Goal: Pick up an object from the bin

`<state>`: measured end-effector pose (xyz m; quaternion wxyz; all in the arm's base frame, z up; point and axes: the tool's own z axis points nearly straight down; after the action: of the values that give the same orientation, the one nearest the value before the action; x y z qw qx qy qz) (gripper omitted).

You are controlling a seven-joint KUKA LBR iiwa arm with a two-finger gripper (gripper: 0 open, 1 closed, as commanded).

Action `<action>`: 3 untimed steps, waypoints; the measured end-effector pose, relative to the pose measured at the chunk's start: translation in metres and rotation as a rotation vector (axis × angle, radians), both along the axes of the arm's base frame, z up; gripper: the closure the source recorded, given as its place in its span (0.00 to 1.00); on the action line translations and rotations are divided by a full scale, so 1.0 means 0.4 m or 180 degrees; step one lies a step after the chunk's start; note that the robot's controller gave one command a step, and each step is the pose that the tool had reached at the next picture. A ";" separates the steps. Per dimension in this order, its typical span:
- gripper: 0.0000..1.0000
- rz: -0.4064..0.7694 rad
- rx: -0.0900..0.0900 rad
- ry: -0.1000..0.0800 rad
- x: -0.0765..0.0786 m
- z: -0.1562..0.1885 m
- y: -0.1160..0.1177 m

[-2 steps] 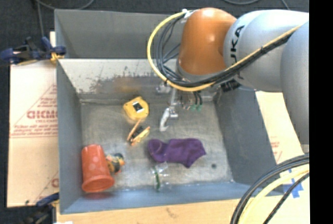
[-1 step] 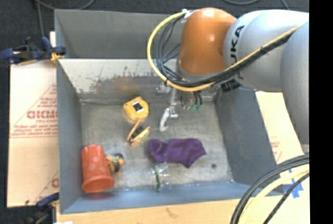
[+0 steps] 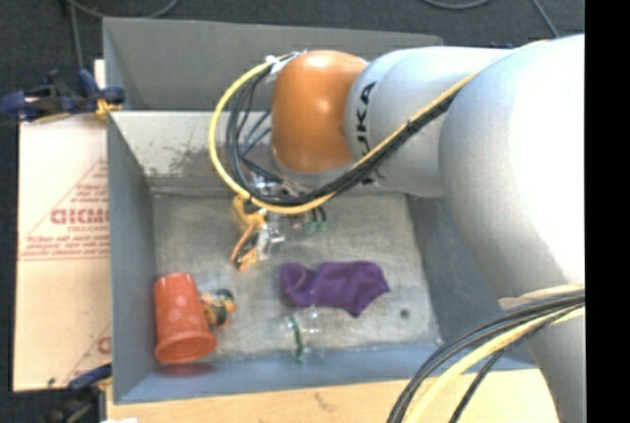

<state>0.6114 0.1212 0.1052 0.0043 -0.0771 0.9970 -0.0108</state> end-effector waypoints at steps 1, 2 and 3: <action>1.00 -0.0009 0.0045 -0.0096 0.001 -0.021 0.008; 1.00 -0.0008 0.0086 -0.0094 -0.008 -0.030 0.010; 1.00 0.0028 0.0065 0.0021 -0.007 0.033 0.020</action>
Offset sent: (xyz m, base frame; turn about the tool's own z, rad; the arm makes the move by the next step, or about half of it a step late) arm -0.0063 0.0166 0.0900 -0.0484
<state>0.6087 0.1292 0.1183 0.0018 -0.0815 0.9967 -0.0004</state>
